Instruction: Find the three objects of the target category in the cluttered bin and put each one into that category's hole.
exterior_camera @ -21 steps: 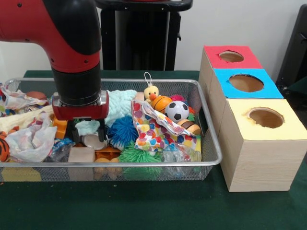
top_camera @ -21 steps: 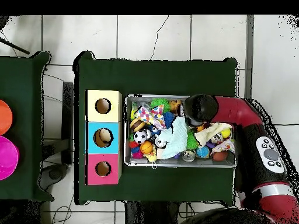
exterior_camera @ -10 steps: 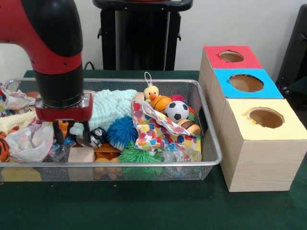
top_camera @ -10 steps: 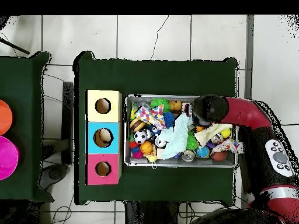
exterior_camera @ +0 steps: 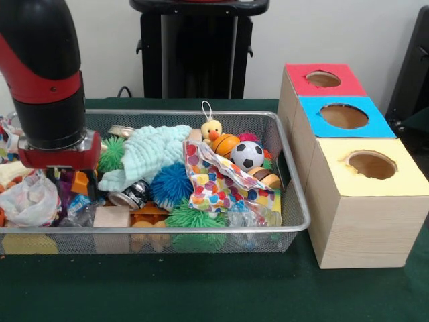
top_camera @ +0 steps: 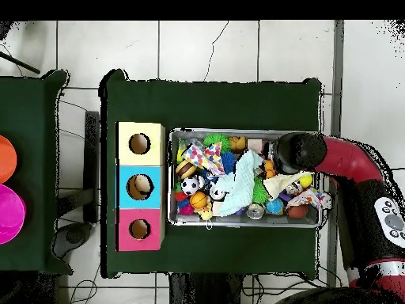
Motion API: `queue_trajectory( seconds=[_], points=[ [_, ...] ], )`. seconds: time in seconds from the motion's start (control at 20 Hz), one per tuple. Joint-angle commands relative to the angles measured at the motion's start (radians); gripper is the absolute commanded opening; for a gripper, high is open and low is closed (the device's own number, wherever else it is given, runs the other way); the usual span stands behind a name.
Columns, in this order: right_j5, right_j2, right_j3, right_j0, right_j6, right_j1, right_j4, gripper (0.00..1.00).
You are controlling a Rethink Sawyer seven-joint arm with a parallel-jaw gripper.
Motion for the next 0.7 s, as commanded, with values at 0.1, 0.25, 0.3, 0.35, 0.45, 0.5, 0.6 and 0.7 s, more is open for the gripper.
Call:
queue_trajectory(
  seconds=[0.1, 0.25, 0.3, 0.35, 0.45, 0.5, 0.6, 0.7],
  points=[
    [0.089, 0.020, -0.009, -0.008, -0.146, 0.054, -0.011, 1.00],
    [0.062, 0.014, 0.003, -0.001, -0.130, 0.055, -0.021, 1.00],
    [0.057, 0.011, 0.003, 0.002, -0.127, 0.056, -0.025, 1.00],
    [0.045, 0.008, 0.014, 0.006, -0.116, 0.052, -0.029, 1.00],
    [0.027, 0.003, 0.025, 0.014, -0.099, 0.050, -0.034, 1.00],
    [0.017, 0.000, 0.035, 0.018, -0.089, 0.047, -0.037, 1.00],
    [0.009, -0.001, 0.038, 0.021, -0.084, 0.050, -0.038, 1.00],
    [0.007, 0.001, 0.038, 0.020, -0.086, 0.053, -0.038, 1.00]
  ],
)
